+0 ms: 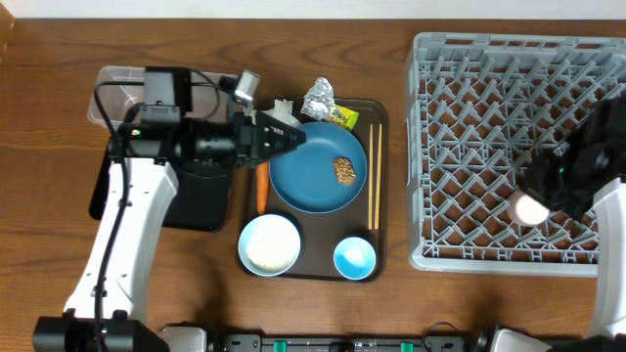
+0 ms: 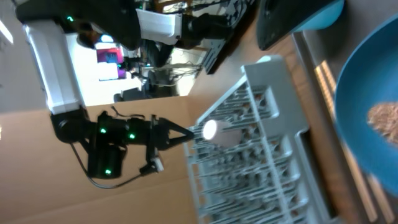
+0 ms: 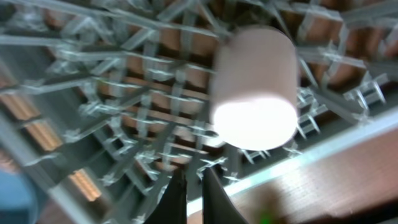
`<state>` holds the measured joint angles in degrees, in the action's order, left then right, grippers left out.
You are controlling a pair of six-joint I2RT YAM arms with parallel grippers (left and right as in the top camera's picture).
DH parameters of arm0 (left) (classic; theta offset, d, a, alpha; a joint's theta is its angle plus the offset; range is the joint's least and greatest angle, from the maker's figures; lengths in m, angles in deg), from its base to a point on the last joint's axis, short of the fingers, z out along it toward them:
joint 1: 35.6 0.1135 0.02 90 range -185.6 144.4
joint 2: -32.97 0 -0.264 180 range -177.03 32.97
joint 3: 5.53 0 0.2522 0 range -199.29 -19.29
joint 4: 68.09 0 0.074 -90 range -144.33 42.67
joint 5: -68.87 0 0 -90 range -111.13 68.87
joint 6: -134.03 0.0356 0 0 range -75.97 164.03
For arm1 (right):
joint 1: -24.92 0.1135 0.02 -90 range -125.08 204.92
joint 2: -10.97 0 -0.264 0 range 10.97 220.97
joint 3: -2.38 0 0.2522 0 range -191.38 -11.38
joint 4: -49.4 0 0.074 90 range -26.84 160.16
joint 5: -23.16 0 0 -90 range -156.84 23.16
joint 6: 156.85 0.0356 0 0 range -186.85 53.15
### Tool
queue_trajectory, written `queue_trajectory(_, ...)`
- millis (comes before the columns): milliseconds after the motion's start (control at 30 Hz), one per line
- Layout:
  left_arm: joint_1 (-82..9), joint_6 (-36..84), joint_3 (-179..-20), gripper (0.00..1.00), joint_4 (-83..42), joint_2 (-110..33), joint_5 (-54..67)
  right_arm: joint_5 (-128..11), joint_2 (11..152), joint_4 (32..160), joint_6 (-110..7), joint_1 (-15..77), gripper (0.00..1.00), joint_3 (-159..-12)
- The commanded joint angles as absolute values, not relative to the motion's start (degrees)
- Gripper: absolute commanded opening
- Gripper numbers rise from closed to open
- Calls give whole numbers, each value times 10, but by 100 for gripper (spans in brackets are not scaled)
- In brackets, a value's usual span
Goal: Sort waste into correct bins and load items into the dishwasher rack
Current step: 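Carry the pink cup with the right gripper into the rack, then grasp the light-blue cup with the left gripper and lift it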
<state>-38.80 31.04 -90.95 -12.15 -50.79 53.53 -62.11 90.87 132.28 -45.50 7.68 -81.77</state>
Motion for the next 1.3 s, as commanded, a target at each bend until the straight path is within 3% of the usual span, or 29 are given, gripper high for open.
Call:
queue_trajectory(0, -405, 331, -911, 49, -103, -500, 435, -679, 920, 1308, -411, 72, 1, -767)
queue_trajectory(267, -407, 342, -911, 49, -91, -499, 410, -725, 927, 1232, -394, 64, 1, -731)
queue_trajectory(433, -407, 354, -911, 48, -30, -483, 301, -767, 927, 1182, -382, 54, 1, -731)
queue_trajectory(700, -409, 370, -911, 54, 18, -435, 197, -694, 917, 1157, -415, 53, 1, -756)
queue_trajectory(767, -413, 370, -911, 54, 20, -427, 178, -654, 910, 1156, -443, 53, 6, -766)
queue_trajectory(967, -472, 385, -911, 59, 24, -424, 82, -521, 871, 1156, -507, 55, 43, -812)
queue_trajectory(1267, -612, 406, -910, 65, 23, -444, -79, -469, 807, 1133, -501, 55, 67, -835)
